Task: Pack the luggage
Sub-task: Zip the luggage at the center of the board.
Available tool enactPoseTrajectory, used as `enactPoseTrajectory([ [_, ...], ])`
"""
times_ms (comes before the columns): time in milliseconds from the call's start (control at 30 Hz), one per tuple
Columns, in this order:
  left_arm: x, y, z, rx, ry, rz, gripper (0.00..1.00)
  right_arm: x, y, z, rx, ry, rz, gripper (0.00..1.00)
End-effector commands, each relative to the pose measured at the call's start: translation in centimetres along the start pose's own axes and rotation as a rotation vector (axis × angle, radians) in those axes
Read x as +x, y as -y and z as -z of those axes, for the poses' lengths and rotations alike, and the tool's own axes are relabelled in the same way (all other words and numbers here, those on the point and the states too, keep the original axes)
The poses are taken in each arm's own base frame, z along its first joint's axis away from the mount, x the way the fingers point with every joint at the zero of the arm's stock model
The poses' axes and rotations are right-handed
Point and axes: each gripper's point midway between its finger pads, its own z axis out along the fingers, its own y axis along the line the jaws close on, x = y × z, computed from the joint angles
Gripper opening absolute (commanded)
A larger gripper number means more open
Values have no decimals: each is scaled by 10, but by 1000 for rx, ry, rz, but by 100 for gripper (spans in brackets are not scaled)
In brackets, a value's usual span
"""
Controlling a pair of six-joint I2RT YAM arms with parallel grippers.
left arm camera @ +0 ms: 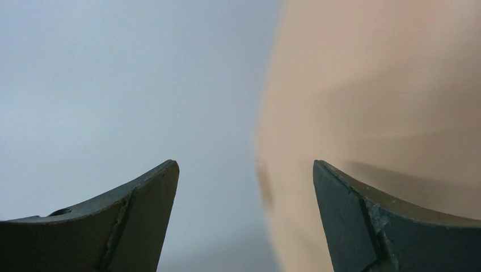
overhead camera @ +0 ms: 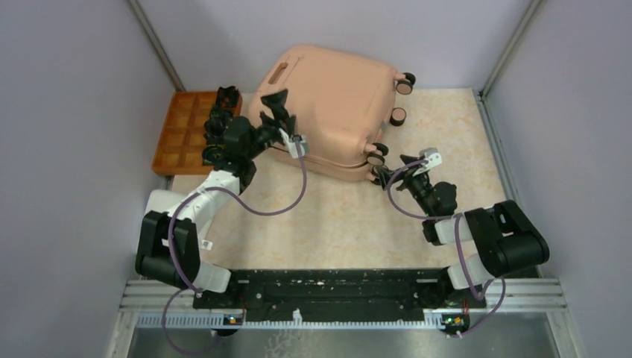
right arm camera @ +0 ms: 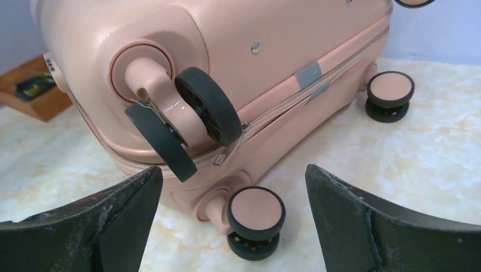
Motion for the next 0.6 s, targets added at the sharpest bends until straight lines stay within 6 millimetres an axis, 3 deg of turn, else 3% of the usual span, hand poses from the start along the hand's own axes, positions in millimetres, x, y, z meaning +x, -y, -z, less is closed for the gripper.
enactPoseTrajectory([
  [0, -43, -170, 18, -472, 46, -245, 95, -28, -15, 7, -76, 145, -152, 96],
  [100, -44, -183, 19, -492, 36, -220, 95, -27, -7, 14, -46, 170, -250, 93],
  [200, -45, -175, 21, -458, 30, -208, 95, -19, 12, 21, 36, 165, -371, 87],
  [333, -31, -112, 18, -220, -14, -78, 98, -26, 1, 20, -30, 159, -479, 85],
  [400, -17, -79, 18, -86, -79, 72, 99, -33, -13, 15, -110, 136, -509, 97],
  [500, -6, -31, 24, 115, -152, 250, 98, -35, -23, -1, -172, 47, -529, 99],
  [567, -7, -9, 33, 189, -170, 266, 99, -38, -28, -7, -209, 31, -554, 99],
])
